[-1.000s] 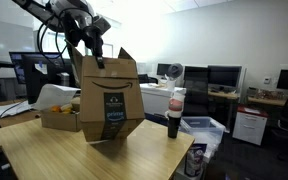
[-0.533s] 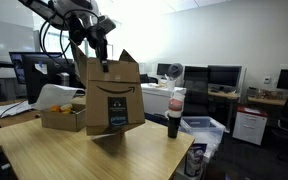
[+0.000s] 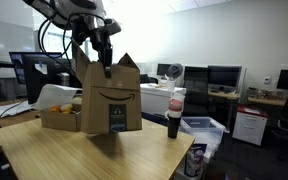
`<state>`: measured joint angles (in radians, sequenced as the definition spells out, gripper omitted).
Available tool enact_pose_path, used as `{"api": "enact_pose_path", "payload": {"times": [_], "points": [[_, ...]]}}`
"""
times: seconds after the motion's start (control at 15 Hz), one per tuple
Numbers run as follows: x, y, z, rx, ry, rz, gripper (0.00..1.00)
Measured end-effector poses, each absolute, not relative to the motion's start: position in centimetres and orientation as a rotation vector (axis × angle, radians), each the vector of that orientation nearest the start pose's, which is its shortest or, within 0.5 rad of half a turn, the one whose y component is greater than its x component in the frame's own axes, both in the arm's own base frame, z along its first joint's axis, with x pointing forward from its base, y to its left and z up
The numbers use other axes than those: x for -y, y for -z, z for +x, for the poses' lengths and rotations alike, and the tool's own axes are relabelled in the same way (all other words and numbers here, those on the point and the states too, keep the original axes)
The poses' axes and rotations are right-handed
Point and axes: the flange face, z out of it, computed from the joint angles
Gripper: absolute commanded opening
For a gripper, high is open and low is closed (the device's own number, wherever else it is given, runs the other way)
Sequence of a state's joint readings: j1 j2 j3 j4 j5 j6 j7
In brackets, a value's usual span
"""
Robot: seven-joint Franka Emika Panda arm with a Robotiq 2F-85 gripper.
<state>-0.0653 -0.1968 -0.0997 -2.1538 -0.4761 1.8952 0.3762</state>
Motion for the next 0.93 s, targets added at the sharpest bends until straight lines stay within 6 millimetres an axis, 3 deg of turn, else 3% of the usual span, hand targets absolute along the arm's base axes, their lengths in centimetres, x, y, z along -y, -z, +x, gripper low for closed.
{"api": "enact_pose_path", "payload": {"times": [0.8, 0.87, 0.93], "points": [[18.9, -46.4, 44.8, -0.439, -0.125, -3.456, 0.06], [19.5, -46.1, 44.5, -0.422, -0.129, -3.443, 0.14], [20.1, -45.7, 44.1, -0.405, -0.136, -3.425, 0.34]]}}
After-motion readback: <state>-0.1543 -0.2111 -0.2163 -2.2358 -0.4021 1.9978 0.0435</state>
